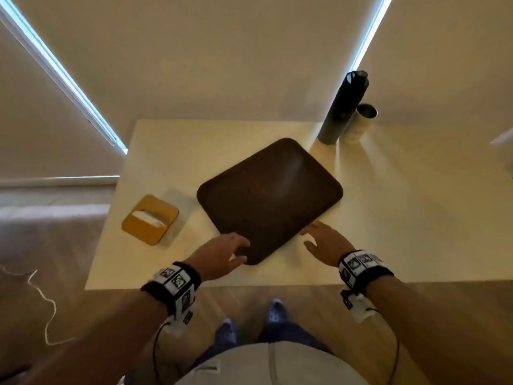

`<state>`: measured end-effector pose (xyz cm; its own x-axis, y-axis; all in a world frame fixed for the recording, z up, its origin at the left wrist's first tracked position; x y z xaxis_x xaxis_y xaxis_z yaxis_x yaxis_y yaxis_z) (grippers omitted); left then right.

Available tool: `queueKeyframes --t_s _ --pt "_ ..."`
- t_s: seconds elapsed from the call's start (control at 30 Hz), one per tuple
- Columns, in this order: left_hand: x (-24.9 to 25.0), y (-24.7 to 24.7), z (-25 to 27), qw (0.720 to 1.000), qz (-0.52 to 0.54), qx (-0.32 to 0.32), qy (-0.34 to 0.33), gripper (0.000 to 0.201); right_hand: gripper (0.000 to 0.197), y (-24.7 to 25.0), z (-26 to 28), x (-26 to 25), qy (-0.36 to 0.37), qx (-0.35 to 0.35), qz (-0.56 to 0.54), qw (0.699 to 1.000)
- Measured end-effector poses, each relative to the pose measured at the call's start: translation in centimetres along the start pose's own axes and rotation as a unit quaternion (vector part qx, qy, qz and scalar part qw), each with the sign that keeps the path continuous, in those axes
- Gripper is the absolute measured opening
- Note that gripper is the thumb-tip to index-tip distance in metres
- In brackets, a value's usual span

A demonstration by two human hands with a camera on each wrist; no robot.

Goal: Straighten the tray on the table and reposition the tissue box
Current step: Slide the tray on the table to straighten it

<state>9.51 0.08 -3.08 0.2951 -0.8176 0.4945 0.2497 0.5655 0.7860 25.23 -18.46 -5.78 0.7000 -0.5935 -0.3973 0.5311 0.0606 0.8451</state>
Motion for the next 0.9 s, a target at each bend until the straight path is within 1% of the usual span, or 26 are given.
queueKeyframes --t_s 0.07,0.13,0.23,0.37,0.5,0.6,0.7,0.77,0.9 --pt "1.3 -1.9 -2.3 0.999 -0.028 -0.013 -0.007 0.043 0.035 0.8 -1.3 0.5 0.001 0.023 0.034 0.999" --pt "2.6 -4.1 -4.1 0.998 -0.054 -0.029 -0.01 0.047 0.036 1.2 -2.5 0.9 0.012 0.032 0.062 0.998" --pt "3.4 -7.4 -5.5 0.996 -0.083 -0.033 -0.002 0.051 0.033 0.2 -3.8 1.7 0.052 0.025 0.11 0.992" --pt "3.5 -7.6 -6.8 0.998 -0.046 0.013 0.035 0.044 0.027 0.5 -5.1 2.3 0.12 0.026 0.149 0.981" --pt "3.0 -7.8 -6.7 0.998 -0.029 0.024 0.042 0.04 0.032 0.7 -5.5 1.6 0.205 0.027 0.162 0.965" --pt "1.9 -7.1 -6.5 0.998 -0.029 0.026 0.053 0.039 0.035 0.5 -5.6 0.5 0.247 0.032 0.165 0.954" --pt "0.1 -5.1 -6.0 0.997 -0.032 0.046 0.055 0.038 0.034 0.6 -6.4 -1.1 0.257 0.049 0.158 0.952" --pt "-1.7 -3.5 -6.0 0.996 -0.034 0.058 0.065 0.037 0.034 0.5 -7.3 -2.3 0.25 0.058 0.148 0.955" --pt "-5.6 -0.1 -7.1 0.992 -0.054 0.067 0.091 0.033 0.032 0.2 -10.2 -4.1 0.21 0.077 0.131 0.966"
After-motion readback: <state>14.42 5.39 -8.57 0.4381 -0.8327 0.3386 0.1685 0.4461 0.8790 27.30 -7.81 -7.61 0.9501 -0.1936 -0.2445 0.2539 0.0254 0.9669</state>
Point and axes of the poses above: each hand's wrist, its own z-axis away from the middle knuckle, its own y-axis out of the back of the hand, x = y × z, the point moved 10 cm from there along -z, towards the middle knuckle, and after that the axes turned 7 degrees about y, right-handed, at the moved point
